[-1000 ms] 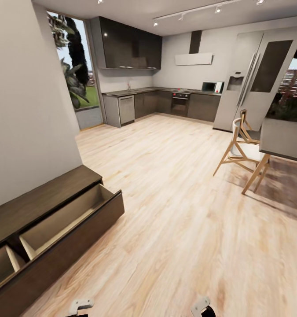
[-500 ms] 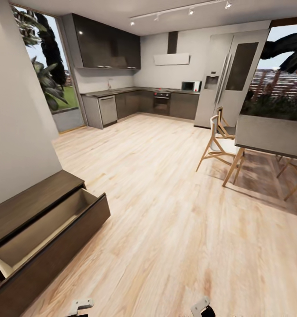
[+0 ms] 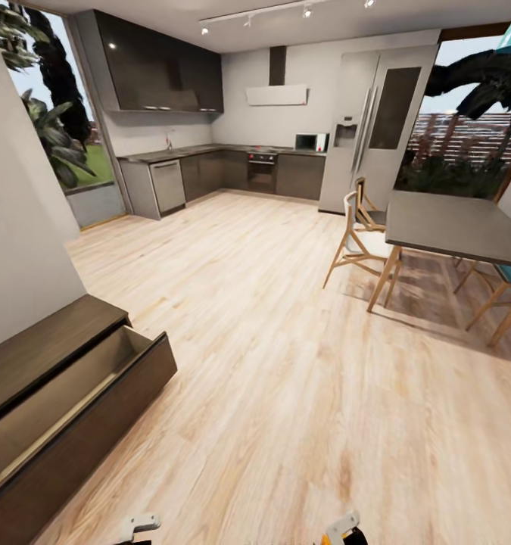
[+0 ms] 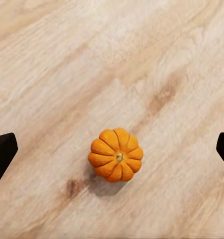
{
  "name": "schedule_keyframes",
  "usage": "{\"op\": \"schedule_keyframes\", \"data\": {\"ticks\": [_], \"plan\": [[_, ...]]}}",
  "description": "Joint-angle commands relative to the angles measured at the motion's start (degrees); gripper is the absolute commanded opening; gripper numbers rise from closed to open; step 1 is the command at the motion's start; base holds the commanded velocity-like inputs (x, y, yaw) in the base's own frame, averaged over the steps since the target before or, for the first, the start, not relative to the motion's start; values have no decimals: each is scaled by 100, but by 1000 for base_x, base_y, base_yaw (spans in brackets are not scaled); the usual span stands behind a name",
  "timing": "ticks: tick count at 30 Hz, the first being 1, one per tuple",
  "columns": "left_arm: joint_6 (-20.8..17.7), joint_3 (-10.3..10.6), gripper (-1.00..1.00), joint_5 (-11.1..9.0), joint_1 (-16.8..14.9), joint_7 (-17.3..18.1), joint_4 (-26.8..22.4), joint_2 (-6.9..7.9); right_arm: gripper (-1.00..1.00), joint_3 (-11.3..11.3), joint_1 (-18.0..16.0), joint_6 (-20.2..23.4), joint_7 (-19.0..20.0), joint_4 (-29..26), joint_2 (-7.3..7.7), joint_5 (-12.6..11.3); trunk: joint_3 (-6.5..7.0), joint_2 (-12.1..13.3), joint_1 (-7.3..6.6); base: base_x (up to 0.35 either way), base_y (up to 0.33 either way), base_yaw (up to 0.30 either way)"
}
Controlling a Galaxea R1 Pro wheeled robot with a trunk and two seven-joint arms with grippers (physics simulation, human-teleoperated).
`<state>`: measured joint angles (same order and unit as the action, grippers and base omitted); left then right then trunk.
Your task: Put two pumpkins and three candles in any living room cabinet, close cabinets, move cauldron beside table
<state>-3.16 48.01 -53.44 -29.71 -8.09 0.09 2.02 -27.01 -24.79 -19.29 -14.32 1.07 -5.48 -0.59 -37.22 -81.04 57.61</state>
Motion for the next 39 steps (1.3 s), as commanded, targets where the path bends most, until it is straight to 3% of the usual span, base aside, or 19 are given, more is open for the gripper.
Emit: {"op": "schedule_keyframes", "data": {"ticks": [1, 4, 6, 8, 16, 21, 31, 35, 39], "plan": [[0, 2, 100, 0, 0, 0, 0, 0, 100, 1, 0, 2, 0, 0, -5, -109, -8, 0, 0, 0, 0, -157], [0, 4, 100, 0, 2, 0, 0, -2, 100, 2, 0, 4, 0, -6, -4, -459, -31, 0, 0, 0, 0, -158], [0, 6, 100, 4, 47, 0, -9, -8, 100, 3, 0, 4, 0, -8, 1, -854, -47, 0, 0, 0, 0, -158], [10, 6, 100, 7, 74, 0, -14, -8, 100, 3, 0, 5, 0, -6, 4, -1044, -62, 0, 0, 0, 0, -158], [35, 6, 100, 1, 96, 0, -21, -42, 100, 10, 0, 5, -41, -10, 52, -1380, -124, 0, 0, 0, 0, -157], [35, 6, 100, 0, 97, 6, -26, -52, 100, 11, 0, 21, -38, -10, 55, -1767, -163, 0, 0, 0, 0, -157], [35, 6, 100, -5, 97, 9, -52, -74, 100, 61, 0, 22, -44, -10, 55, -1821, -241, 0, 0, 0, 0, -157], [35, 6, 100, -8, 97, 9, -77, -79, 100, 421, 0, 30, -33, -12, 57, -1814, -272, 0, 0, 0, 0, -157], [35, 6, 100, -9, 97, 9, -87, -81, 100, 477, 0, 31, -28, -16, 60, -1813, -304, 0, 0, 0, 0, -157]]}}
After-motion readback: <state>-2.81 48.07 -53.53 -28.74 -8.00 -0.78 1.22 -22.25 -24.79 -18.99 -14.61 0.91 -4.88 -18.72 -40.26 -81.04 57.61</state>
